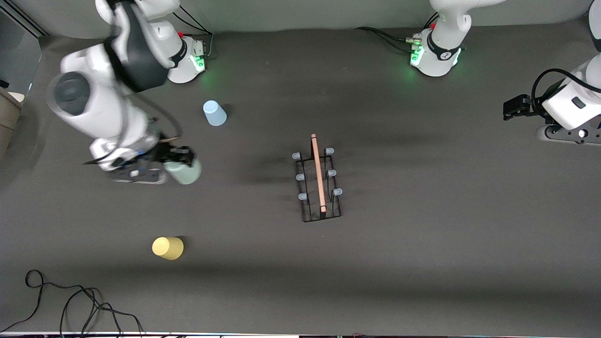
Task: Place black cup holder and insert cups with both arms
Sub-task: 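Carry the green cup to the rack and lower it onto a peg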
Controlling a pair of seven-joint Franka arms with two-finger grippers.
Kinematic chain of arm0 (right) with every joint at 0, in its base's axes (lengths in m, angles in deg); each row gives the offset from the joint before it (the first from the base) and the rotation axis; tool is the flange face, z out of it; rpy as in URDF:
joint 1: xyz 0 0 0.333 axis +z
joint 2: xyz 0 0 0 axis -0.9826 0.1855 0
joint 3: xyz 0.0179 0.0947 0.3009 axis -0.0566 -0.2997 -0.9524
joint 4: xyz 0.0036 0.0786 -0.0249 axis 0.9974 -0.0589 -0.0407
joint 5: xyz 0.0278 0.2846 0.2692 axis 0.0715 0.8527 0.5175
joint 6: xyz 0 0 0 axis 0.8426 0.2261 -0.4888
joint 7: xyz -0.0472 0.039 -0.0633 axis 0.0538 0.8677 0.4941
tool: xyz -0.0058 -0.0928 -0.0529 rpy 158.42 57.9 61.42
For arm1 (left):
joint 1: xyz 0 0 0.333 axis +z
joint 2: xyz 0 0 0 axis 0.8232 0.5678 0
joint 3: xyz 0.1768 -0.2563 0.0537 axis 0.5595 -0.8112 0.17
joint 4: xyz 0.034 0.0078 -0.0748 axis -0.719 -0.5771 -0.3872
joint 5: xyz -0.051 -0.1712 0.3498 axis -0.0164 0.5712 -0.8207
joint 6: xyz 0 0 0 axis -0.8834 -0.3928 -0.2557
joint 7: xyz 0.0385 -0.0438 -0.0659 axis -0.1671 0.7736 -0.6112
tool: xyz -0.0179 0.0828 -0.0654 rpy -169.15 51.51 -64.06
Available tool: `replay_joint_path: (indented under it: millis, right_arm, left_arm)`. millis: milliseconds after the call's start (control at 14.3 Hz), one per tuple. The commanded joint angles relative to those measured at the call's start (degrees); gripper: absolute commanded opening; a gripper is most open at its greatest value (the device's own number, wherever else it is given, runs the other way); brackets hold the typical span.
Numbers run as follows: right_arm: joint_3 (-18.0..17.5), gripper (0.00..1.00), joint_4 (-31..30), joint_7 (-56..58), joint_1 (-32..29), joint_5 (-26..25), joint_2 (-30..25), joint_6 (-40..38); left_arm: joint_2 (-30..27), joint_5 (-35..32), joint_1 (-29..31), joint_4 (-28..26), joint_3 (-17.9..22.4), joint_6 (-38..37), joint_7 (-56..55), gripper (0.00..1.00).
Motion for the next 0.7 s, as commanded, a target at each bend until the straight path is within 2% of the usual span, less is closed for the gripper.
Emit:
replay_joint_path:
  millis: [0, 210, 419, 629]
  right_arm:
    - [0.46, 0.24, 10.75, -12.62, 8.51, 0.82, 8.01, -1.39]
    - [0.46, 0.24, 18.59, -25.72, 15.90, 0.82, 15.49, -1.30]
    - [0.55, 0.24, 23.42, -32.43, 20.58, 0.47, 21.56, -0.43]
    - [0.55, 0.24, 22.83, -32.44, 21.11, 0.56, 22.36, 1.33]
  left_arm:
    - [-1.32, 0.11, -0.49, -0.93, 0.34, 0.51, -0.76, 0.99]
    - [-1.32, 0.02, -0.40, -0.93, 0.34, 0.34, -0.76, 0.99]
    - [-1.32, 0.02, -0.49, -0.93, 0.34, 0.16, -0.76, 0.99]
    - [-1.32, 0.02, -0.40, -0.93, 0.34, 0.07, -0.76, 0.99]
